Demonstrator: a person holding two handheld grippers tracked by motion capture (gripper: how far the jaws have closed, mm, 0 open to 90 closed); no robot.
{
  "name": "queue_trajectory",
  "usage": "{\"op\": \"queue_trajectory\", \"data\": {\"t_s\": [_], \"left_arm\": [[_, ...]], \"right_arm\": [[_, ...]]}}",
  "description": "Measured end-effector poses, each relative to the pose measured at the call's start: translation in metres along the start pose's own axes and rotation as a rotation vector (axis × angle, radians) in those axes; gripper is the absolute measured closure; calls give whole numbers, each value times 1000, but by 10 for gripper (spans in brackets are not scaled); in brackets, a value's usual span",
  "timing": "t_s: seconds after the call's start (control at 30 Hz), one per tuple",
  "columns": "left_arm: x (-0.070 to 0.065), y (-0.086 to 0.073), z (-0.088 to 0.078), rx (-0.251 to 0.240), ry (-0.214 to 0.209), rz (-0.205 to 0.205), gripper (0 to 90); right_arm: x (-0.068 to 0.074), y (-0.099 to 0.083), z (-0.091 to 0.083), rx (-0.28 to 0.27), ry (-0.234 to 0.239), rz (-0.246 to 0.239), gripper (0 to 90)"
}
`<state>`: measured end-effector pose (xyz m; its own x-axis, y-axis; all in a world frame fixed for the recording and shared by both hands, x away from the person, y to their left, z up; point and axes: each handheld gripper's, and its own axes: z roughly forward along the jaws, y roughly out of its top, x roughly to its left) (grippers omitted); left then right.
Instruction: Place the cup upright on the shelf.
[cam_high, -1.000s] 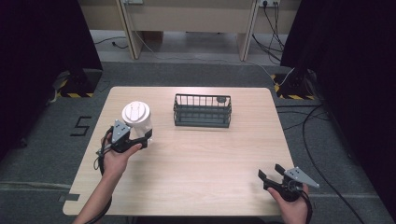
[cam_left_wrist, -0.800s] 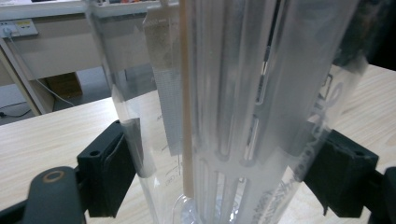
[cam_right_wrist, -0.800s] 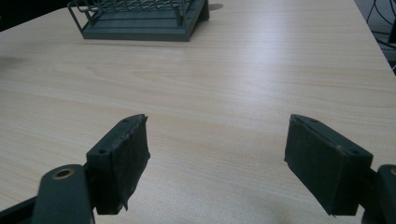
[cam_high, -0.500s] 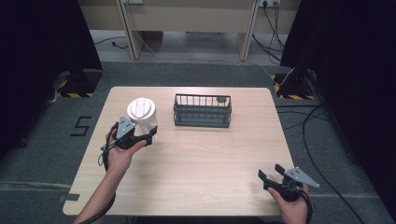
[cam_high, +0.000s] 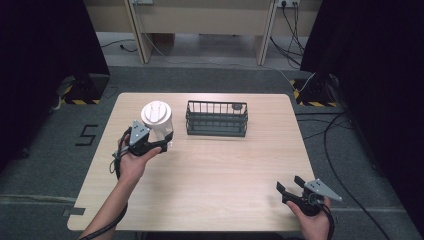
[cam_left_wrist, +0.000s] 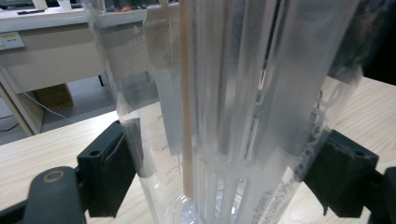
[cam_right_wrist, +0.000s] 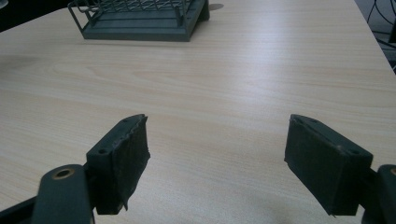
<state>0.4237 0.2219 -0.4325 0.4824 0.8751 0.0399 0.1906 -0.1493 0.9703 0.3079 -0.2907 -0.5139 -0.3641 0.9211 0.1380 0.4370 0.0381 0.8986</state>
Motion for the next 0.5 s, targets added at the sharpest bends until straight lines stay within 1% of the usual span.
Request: {"op": "queue_trajectory", "data": {"t_s": [0.17, 0.5], "left_arm": [[-3, 3, 5, 1, -8, 7, 180], [-8, 9, 13, -7, -19, 6, 180]], "right_arm": [[0, 0, 0, 0, 0, 0, 221], [0, 0, 0, -1, 2, -2, 221]]}}
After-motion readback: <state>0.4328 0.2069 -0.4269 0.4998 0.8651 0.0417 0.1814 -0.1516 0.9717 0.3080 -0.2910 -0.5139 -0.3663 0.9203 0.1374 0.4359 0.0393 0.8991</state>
